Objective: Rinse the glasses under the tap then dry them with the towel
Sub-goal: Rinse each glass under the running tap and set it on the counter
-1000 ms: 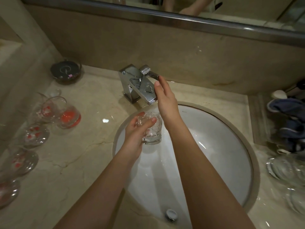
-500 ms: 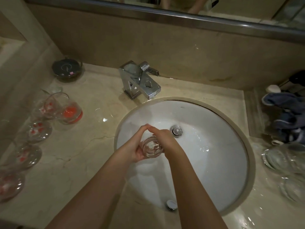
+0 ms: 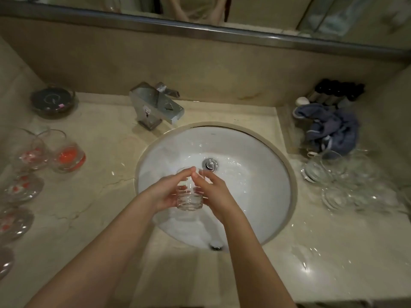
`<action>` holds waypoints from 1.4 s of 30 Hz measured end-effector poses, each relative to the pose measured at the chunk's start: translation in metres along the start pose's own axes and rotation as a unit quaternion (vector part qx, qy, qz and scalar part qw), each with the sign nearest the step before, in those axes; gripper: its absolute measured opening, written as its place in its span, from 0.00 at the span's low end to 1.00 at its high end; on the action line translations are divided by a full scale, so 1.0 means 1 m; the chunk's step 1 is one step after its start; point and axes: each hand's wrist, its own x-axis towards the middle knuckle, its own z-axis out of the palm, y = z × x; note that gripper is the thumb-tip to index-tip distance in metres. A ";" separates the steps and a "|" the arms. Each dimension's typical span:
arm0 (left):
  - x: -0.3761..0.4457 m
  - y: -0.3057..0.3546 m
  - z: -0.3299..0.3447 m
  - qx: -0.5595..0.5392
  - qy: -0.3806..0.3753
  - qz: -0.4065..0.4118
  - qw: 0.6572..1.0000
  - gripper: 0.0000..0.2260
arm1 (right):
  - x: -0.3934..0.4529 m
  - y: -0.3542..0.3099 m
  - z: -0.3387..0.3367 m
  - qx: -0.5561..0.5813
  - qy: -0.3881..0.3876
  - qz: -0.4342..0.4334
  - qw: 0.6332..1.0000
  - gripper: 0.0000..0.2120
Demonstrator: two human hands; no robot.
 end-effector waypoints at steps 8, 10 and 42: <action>-0.047 0.007 0.025 0.174 -0.078 0.137 0.972 0.17 | -0.061 0.007 -0.030 0.033 0.076 -0.109 0.991 0.32; -0.055 0.009 0.035 0.206 -0.118 0.165 0.957 0.26 | -0.079 0.005 -0.040 0.019 0.099 -0.132 0.986 0.34; -0.028 -0.048 0.411 0.563 -0.152 0.386 0.714 0.39 | -0.185 0.038 -0.378 -0.191 0.307 -0.236 0.902 0.36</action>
